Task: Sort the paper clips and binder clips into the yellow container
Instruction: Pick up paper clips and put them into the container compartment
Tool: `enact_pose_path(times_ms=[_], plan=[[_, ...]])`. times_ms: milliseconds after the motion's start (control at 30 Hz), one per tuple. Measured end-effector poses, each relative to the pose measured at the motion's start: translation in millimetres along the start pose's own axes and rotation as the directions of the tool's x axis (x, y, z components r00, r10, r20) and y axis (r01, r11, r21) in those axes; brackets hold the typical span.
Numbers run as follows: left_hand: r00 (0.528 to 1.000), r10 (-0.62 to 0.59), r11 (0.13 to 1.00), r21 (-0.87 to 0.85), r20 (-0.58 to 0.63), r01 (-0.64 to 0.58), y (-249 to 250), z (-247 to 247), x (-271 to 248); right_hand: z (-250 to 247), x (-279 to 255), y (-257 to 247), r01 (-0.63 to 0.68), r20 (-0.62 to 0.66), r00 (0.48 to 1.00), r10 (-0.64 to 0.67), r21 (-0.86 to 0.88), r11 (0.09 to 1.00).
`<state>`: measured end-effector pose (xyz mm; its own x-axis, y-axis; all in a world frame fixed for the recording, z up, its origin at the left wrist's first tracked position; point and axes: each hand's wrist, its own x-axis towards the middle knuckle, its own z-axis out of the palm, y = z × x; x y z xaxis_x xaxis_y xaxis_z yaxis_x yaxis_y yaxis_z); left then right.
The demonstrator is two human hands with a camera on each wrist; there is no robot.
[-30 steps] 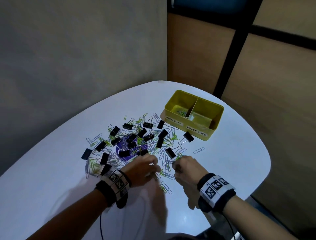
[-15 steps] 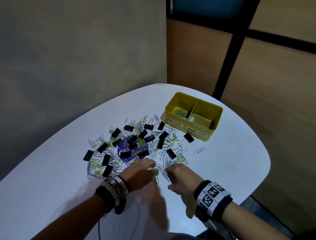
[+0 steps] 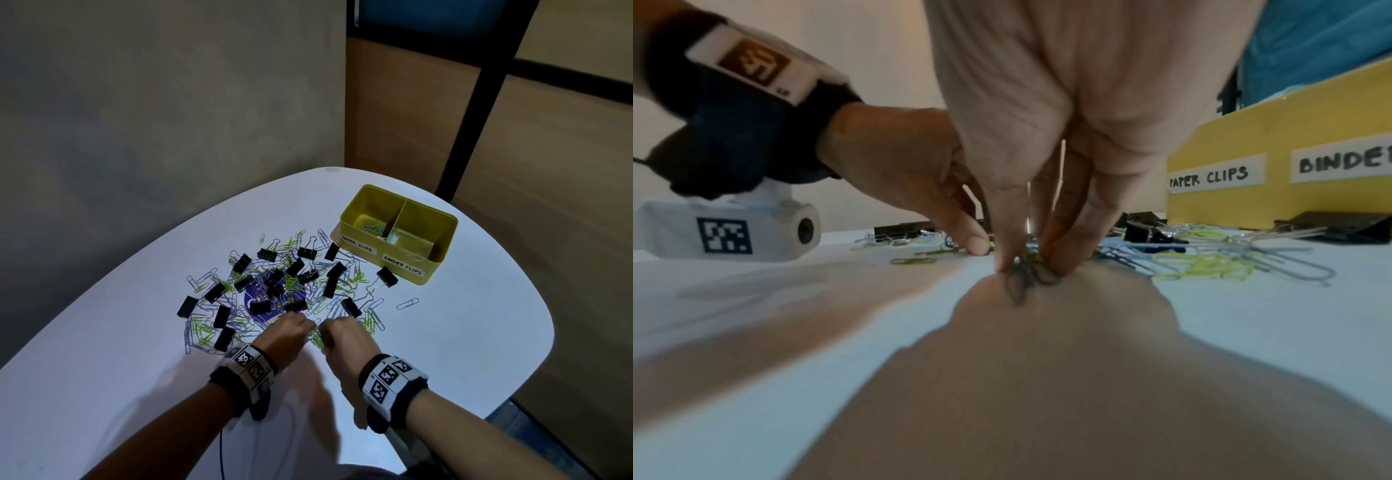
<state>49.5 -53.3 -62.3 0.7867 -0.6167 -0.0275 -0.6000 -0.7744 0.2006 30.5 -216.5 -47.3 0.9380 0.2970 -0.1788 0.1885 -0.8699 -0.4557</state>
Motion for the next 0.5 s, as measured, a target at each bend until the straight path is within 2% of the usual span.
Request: enact_pose_path(times_ms=[100,200,300,400,500], plan=[[0.999,-0.038,0.996,-0.086,0.037,0.041,-5.3,-2.6,-1.0,0.5,0.0,4.2,-0.035,-0.013,0.999,0.035,0.049,0.998],[0.996,-0.090,0.981,-0.172,0.015,0.091,-11.7,-7.6,-4.1,-3.8,-0.4,13.1,-0.060,0.011,0.998,0.059,0.138,0.989],[0.972,-0.233,0.927,-0.295,0.030,0.232,-13.9,-16.2,-8.0,-10.0,-3.0,19.1,-0.086,0.037,0.996,0.080,0.256,0.963],[0.924,-0.376,0.820,-0.442,0.063,0.364,-16.7,-27.6,-10.3,-14.9,-5.6,23.2,-0.132,0.032,0.991,0.131,0.451,0.883],[0.874,-0.459,0.602,-0.668,0.159,0.438,-17.9,-45.5,-9.7,-23.5,-4.4,27.5,-0.148,0.024,0.986,0.166,0.596,0.789]])
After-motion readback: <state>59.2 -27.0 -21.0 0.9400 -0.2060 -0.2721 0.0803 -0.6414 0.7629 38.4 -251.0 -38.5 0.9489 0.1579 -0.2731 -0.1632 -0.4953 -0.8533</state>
